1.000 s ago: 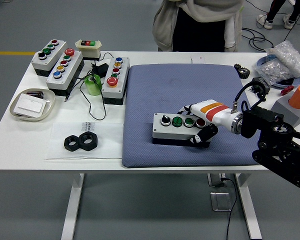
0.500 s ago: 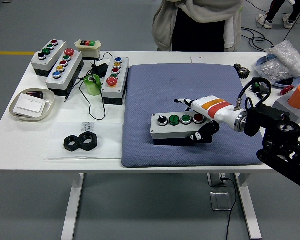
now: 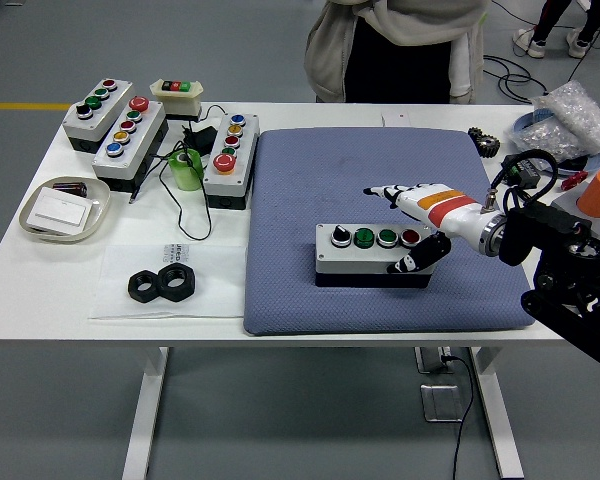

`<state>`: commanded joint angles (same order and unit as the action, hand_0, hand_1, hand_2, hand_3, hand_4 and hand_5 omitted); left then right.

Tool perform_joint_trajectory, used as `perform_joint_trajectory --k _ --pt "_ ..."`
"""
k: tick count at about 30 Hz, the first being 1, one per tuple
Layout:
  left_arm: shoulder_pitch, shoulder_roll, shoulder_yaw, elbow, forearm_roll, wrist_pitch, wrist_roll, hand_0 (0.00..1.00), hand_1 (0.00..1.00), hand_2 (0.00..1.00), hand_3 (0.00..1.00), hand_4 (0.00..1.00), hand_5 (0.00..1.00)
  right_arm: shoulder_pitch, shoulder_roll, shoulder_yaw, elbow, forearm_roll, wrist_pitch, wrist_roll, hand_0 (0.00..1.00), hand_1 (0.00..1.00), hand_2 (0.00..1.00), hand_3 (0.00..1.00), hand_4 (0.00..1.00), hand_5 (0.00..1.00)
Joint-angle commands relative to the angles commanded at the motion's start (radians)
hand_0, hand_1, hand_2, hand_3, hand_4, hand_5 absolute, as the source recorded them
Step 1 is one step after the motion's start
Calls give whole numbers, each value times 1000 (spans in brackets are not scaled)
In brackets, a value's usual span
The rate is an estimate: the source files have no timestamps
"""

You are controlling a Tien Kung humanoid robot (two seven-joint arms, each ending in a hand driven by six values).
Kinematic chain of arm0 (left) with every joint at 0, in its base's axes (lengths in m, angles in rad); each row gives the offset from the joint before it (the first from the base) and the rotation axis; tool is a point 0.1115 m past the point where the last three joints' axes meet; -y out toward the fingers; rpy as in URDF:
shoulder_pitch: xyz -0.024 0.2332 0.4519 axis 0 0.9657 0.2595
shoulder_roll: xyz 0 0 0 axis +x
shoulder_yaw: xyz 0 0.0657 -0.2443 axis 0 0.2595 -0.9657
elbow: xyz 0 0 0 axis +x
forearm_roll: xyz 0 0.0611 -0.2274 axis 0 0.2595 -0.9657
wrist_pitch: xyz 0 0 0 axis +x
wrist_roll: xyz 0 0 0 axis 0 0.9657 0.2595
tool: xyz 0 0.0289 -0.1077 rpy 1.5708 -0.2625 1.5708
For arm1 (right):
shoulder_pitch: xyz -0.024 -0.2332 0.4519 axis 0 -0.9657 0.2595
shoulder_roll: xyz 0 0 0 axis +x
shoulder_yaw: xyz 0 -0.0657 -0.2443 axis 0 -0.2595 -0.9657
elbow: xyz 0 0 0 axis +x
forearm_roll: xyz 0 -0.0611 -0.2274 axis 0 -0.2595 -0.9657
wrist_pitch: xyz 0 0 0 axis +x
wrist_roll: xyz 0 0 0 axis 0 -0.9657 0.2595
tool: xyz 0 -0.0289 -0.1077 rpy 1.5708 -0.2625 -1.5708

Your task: Pick up the button,place it on the desk,press the button,press the button

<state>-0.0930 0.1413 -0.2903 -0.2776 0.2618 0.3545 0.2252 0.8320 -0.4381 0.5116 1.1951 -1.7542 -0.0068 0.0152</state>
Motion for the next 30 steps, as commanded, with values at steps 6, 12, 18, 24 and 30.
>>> perform_joint_trajectory --k 6,12,18,24,30 --pt "-2 1 7 0 -12 0 -4 752 789 864 781 553 998 -44 -60 111 121 28 7 -15 998 914 998 998 989 165" --pt "-3 2 9 0 -15 -1 -5 752 789 864 781 554 998 -88 -116 168 229 58 -58 -88 978 865 955 998 954 153" --pt "-4 3 14 0 -22 -2 -8 752 789 865 781 554 998 -148 -179 166 302 182 -208 -172 382 175 316 756 588 2" --pt "-4 3 13 1 -22 -3 -9 751 789 865 781 553 998 -164 -184 128 306 125 -129 -190 150 2 131 663 504 2" --pt "-5 3 15 0 -25 -3 -10 751 789 865 781 554 998 -168 -180 103 304 114 -55 -214 99 2 88 682 485 2"
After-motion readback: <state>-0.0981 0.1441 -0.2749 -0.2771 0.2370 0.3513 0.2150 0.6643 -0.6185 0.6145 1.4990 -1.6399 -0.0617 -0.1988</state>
